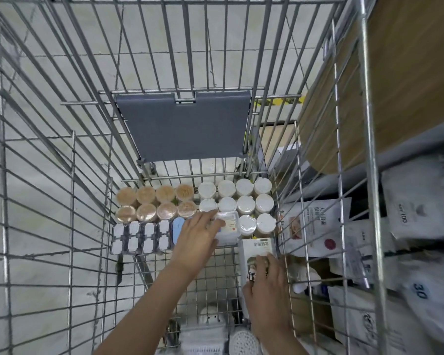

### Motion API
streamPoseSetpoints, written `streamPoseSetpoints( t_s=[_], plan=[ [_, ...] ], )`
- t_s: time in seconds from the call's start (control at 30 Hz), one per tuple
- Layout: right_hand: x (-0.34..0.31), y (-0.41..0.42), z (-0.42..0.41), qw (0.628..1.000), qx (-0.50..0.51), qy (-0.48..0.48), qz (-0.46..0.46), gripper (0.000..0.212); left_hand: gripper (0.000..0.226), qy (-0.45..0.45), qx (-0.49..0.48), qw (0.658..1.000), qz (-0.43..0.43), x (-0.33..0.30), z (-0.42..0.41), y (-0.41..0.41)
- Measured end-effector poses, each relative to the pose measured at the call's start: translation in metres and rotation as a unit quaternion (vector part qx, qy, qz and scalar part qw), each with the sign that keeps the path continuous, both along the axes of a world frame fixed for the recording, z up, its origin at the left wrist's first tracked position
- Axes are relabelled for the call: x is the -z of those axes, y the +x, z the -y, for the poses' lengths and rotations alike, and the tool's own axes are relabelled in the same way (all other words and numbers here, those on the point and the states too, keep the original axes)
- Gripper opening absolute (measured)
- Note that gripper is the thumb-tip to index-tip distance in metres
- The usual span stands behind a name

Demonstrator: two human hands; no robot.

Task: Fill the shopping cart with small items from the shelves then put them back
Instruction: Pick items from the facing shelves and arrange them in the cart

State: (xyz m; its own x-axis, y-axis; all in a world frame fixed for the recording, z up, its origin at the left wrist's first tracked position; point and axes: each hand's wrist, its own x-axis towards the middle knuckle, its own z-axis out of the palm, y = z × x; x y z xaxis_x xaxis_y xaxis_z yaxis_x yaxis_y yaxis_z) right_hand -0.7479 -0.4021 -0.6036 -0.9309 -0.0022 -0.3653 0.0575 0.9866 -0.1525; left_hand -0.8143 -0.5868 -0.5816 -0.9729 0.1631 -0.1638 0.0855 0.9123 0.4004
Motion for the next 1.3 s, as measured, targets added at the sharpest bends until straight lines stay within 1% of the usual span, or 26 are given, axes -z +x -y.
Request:
streamPoseSetpoints(
  t_s=[0.17,0.4,0.5,0.57,0.67,0.8,0.87,1.0,1.07,1.17,1.3],
  plan=[
    [-0.002,0.001,0.001,1.000,0.002,-0.009,0.003,0.060,0.057,-0.006,-0.002,1.000,0.004,0.002,0.004,0.002],
    [-0.011,0.000,0.001,0.999,0.005,-0.031,0.003,0.053,0.049,0.004,-0.007,1.000,0.028,-0.003,0.005,0.007],
    [-0.023,0.003,0.001,0.999,0.011,-0.046,0.007,0.048,0.045,0.011,-0.028,0.999,0.024,-0.013,0.011,0.018],
    [-0.037,0.008,0.003,0.998,0.005,-0.060,0.029,0.048,0.041,0.029,-0.054,0.998,0.016,-0.025,0.017,0.032],
    [-0.066,0.021,0.010,0.995,-0.012,-0.081,0.065,0.047,0.037,0.049,-0.079,0.995,0.031,-0.054,0.026,0.063],
    [-0.105,0.052,0.022,0.990,-0.044,-0.109,0.083,0.034,0.039,0.059,-0.074,0.987,0.133,-0.108,0.040,0.116],
    [-0.127,0.073,0.028,0.989,-0.044,-0.120,0.078,0.031,0.040,0.047,-0.037,0.988,0.145,-0.135,0.051,0.144],
    [-0.179,0.130,0.035,0.987,-0.032,-0.150,0.054,0.032,0.037,0.014,0.048,0.988,0.147,-0.188,0.074,0.197],
    [-0.207,0.165,0.036,0.984,0.000,-0.177,0.037,0.034,0.038,0.008,0.074,0.987,0.141,-0.214,0.085,0.220],
    [-0.252,0.221,0.033,0.972,0.056,-0.227,0.008,0.039,0.037,0.017,0.079,0.987,0.139,-0.254,0.095,0.249],
    [-0.313,0.293,0.020,0.950,0.162,-0.266,-0.024,0.030,0.033,0.058,0.074,0.981,0.168,-0.296,0.099,0.283]
  ],
)
